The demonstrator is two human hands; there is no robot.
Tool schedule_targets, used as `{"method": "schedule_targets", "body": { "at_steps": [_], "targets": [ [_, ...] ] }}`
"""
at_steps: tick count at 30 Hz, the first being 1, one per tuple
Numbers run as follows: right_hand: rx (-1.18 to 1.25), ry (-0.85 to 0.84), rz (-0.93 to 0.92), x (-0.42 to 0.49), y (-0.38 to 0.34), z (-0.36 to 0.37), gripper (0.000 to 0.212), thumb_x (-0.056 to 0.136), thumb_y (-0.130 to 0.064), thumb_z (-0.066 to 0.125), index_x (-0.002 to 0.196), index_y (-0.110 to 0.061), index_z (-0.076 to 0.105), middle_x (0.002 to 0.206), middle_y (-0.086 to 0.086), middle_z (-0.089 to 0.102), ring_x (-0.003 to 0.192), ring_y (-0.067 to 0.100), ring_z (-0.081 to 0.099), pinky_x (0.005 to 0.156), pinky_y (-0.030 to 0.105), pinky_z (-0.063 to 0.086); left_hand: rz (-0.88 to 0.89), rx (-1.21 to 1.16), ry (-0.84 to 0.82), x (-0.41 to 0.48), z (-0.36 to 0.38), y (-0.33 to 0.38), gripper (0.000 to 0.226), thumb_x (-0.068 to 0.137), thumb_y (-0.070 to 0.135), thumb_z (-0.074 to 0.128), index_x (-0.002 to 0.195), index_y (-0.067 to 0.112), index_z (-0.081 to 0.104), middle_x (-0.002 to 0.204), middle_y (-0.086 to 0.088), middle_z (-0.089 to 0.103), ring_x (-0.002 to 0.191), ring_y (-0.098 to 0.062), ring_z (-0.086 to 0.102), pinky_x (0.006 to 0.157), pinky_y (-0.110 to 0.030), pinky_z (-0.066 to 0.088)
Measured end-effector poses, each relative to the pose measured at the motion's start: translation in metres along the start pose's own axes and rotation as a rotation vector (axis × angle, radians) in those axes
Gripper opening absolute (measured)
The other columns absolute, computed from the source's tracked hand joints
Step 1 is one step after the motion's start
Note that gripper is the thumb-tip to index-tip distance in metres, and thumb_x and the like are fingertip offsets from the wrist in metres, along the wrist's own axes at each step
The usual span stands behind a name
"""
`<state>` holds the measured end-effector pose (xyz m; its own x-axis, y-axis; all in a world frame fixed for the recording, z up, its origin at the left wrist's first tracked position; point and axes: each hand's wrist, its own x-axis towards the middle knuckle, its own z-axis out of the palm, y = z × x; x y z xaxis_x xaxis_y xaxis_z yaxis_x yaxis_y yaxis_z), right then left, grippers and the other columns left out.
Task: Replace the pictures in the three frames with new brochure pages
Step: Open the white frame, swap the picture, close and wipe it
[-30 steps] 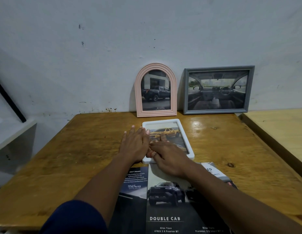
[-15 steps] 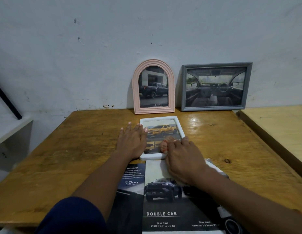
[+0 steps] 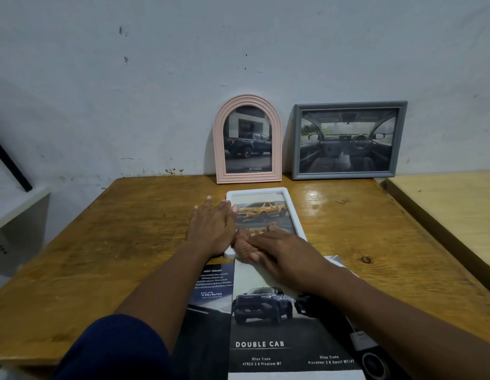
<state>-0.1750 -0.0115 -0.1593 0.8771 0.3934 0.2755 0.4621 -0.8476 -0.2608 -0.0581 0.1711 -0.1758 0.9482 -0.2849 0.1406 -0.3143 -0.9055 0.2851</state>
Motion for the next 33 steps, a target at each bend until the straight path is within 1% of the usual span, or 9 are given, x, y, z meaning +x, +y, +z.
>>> {"method": "schedule_targets", "body": {
  "at_steps": [5,9,12,14,16,20,24,27,33],
  "targets": [
    [-0.134,-0.01,-0.002,-0.013,0.026,-0.015,0.042,0.098,-0.038,0.05,0.137,-0.023,0.058,0.127,0.003,0.066,0.109,0.021,0.059,0.087,0.036,0.049,0.002,0.017,-0.012,-0.003,-0.004,0.003,0.066,0.106,0.052,0.007,0.16,0.02,0.026,0.167,-0.003,0.022,0.157,-0.023,0.001,0.125,-0.047,-0.001],
    [-0.147,-0.054,0.063,-0.015,0.04,-0.042,0.025,0.097,-0.027,0.058,0.12,-0.021,0.065,0.111,0.0,0.069,0.101,0.017,0.061,0.085,0.032,0.048,0.018,0.045,-0.018,-0.003,-0.005,0.002,0.067,0.105,0.053,0.005,0.16,0.02,0.025,0.168,-0.004,0.022,0.157,-0.023,0.001,0.125,-0.047,-0.001],
    [0.239,0.174,0.307,0.003,0.048,-0.066,0.016,0.102,-0.028,0.05,0.109,-0.023,0.063,0.09,-0.006,0.067,0.076,0.006,0.065,0.064,0.023,0.052,0.035,0.071,-0.02,0.0,-0.004,0.001,0.066,0.105,0.052,0.006,0.16,0.02,0.024,0.168,-0.004,0.022,0.157,-0.023,0.001,0.125,-0.047,0.0],
    [0.295,0.315,0.433,0.03,0.062,-0.068,0.019,0.103,-0.03,0.048,0.111,-0.018,0.061,0.089,-0.001,0.066,0.072,0.01,0.065,0.06,0.023,0.051,0.042,0.085,-0.02,0.001,-0.002,0.0,0.067,0.105,0.053,0.005,0.16,0.02,0.024,0.168,-0.003,0.022,0.157,-0.023,0.001,0.125,-0.047,0.0],
    [0.237,0.338,0.495,0.058,0.075,-0.058,0.021,0.104,-0.03,0.047,0.11,-0.016,0.06,0.091,0.001,0.064,0.075,0.011,0.061,0.06,0.025,0.048,0.048,0.094,-0.012,0.001,0.0,-0.001,0.067,0.105,0.053,0.006,0.16,0.02,0.026,0.167,-0.003,0.023,0.157,-0.023,0.002,0.125,-0.048,0.001],
    [0.176,0.165,0.524,0.094,0.09,-0.024,0.025,0.102,-0.033,0.046,0.121,-0.02,0.057,0.112,0.006,0.064,0.099,0.022,0.06,0.085,0.043,0.053,0.036,0.094,-0.012,0.001,0.002,-0.002,0.068,0.105,0.054,0.005,0.16,0.021,0.025,0.167,0.0,0.023,0.157,-0.022,0.001,0.125,-0.047,0.0],
    [0.062,-0.036,0.442,0.094,0.094,-0.006,0.046,0.105,-0.03,0.04,0.149,-0.018,0.039,0.157,0.009,0.035,0.144,0.028,0.032,0.116,0.043,0.027,0.034,0.092,-0.014,0.003,0.002,-0.002,0.069,0.104,0.055,0.004,0.16,0.021,0.024,0.168,0.0,0.022,0.157,-0.021,0.0,0.125,-0.048,-0.001],
    [0.072,-0.057,0.447,0.088,0.096,-0.007,0.051,0.106,-0.028,0.036,0.155,-0.015,0.03,0.164,0.009,0.023,0.15,0.026,0.019,0.12,0.041,0.018,0.028,0.097,-0.016,0.003,0.002,-0.002,0.069,0.104,0.055,0.004,0.16,0.022,0.024,0.167,0.001,0.023,0.157,-0.022,0.0,0.125,-0.048,-0.001],
    [0.131,-0.025,0.403,0.044,0.07,-0.01,0.046,0.105,-0.02,0.038,0.15,-0.01,0.038,0.16,0.012,0.03,0.146,0.031,0.028,0.115,0.034,0.025,0.01,0.092,0.0,0.001,-0.002,0.002,0.066,0.105,0.054,0.006,0.159,0.023,0.027,0.167,0.0,0.025,0.157,-0.023,0.002,0.124,-0.05,-0.001]
  ]
}}
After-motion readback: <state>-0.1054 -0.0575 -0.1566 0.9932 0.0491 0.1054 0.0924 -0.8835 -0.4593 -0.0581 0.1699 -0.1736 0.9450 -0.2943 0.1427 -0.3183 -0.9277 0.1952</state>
